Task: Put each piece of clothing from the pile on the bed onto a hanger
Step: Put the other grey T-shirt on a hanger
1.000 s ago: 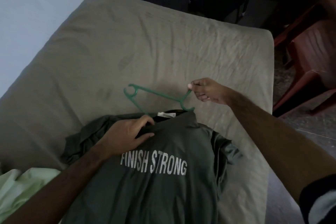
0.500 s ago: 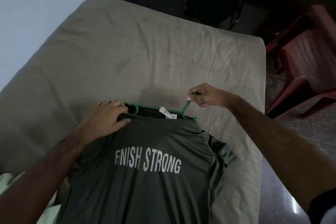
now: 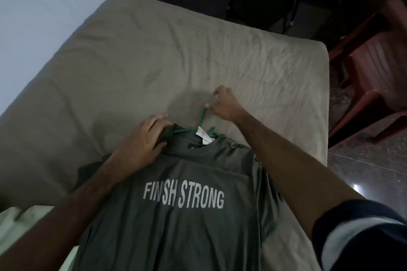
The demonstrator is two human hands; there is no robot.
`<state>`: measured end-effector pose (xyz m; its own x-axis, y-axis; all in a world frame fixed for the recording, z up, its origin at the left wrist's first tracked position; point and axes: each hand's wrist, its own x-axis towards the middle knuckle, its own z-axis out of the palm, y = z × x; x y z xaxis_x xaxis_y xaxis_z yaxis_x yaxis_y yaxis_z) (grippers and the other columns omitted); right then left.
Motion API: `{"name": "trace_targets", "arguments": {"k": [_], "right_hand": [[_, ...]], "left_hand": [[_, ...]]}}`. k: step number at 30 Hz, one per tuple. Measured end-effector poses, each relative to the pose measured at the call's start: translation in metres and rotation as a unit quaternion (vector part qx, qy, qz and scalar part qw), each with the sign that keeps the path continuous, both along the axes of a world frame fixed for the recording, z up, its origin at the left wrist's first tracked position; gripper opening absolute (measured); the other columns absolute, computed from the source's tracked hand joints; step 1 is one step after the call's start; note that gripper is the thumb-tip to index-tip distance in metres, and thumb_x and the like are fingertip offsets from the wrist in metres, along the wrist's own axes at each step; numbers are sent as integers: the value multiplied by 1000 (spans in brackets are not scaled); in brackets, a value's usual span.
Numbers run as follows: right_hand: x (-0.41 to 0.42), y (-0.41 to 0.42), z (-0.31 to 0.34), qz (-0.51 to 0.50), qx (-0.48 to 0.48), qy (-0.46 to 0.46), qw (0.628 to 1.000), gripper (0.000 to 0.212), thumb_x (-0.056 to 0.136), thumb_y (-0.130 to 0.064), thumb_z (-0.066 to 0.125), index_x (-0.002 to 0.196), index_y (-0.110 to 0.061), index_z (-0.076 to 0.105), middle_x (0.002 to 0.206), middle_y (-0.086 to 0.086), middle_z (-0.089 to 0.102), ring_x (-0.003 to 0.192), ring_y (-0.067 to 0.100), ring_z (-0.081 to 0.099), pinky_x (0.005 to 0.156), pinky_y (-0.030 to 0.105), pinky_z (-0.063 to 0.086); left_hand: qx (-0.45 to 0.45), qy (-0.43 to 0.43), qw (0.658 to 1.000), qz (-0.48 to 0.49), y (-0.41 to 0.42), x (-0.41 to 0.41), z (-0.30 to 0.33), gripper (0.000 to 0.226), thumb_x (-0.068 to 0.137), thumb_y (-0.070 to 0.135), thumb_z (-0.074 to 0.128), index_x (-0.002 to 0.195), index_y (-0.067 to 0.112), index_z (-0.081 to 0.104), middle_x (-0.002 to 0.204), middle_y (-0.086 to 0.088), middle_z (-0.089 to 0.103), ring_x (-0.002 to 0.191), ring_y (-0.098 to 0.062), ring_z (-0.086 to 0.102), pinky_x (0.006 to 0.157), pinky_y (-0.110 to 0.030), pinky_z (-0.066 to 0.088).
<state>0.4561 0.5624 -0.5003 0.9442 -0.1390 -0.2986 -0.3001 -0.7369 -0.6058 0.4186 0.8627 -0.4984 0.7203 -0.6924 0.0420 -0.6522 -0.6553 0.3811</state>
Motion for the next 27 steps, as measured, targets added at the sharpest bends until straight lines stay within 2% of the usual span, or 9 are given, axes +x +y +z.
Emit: {"name": "trace_targets", "arguments": {"k": [3,7,10,12,16,21,23,25,27], "right_hand": [[-36,-15,-11,-55,-39,10,998,38,92,-31,67,120,-9,55,125,15,52,117,35,54,101,43,46],[-100,-27,-21,43,-67,55,995,30,90,-47,68,95,-19,57,103,11,61,99,32,60,87,41,49],[-121,-24,-28,77,-96,36,992,35,86,-48,71,103,-21,56,106,6,65,101,27,60,87,41,49],[-119,-20,-33,67,-114,40,990,32,89,-39,69,109,-18,56,110,9,67,106,31,60,90,41,49],[-110,-15,-14,22,21,16,999,14,94,-14,65,103,-4,63,100,11,66,93,23,58,75,28,37],[-129,-34,50,30,137,-71,988,12,89,-12,74,99,-8,69,91,-1,65,81,12,55,70,9,39],[-137,-43,82,47,167,-83,981,10,88,-13,75,96,-13,71,88,-2,66,79,12,56,74,19,44],[-146,-51,122,59,190,-88,976,11,86,-14,77,92,-22,70,86,-3,67,78,13,58,79,33,49],[-160,-57,171,79,204,-92,972,19,85,-12,78,87,-28,68,87,-1,70,80,15,62,82,36,51]], "left_hand": [[94,37,992,80,11,4,-7,47,93,24,61,138,17,47,134,-7,51,121,-31,53,101,-48,45],[141,51,985,90,10,6,-12,40,94,29,63,132,19,55,126,-5,55,118,-29,53,97,-46,44],[152,23,983,103,2,10,-13,25,91,28,63,115,23,57,116,-2,58,112,-28,55,91,-45,44],[160,26,981,111,-4,11,-15,17,91,27,60,105,22,53,110,-2,57,107,-28,56,86,-44,43],[77,74,985,136,-18,6,0,14,91,17,56,99,16,44,96,-5,54,88,-30,56,80,-44,44],[-2,130,986,104,-23,-5,69,22,92,6,58,109,15,49,89,-3,63,81,-24,60,73,-35,42],[-11,116,990,85,-27,-21,114,15,92,18,56,107,17,58,94,2,64,87,-17,60,76,-33,43],[-24,95,992,84,-33,-51,167,27,93,35,49,102,14,63,94,4,63,88,-11,57,79,-33,44],[-37,72,992,101,-39,-84,222,38,94,43,45,100,11,65,92,3,62,88,-8,55,80,-29,44]]}}
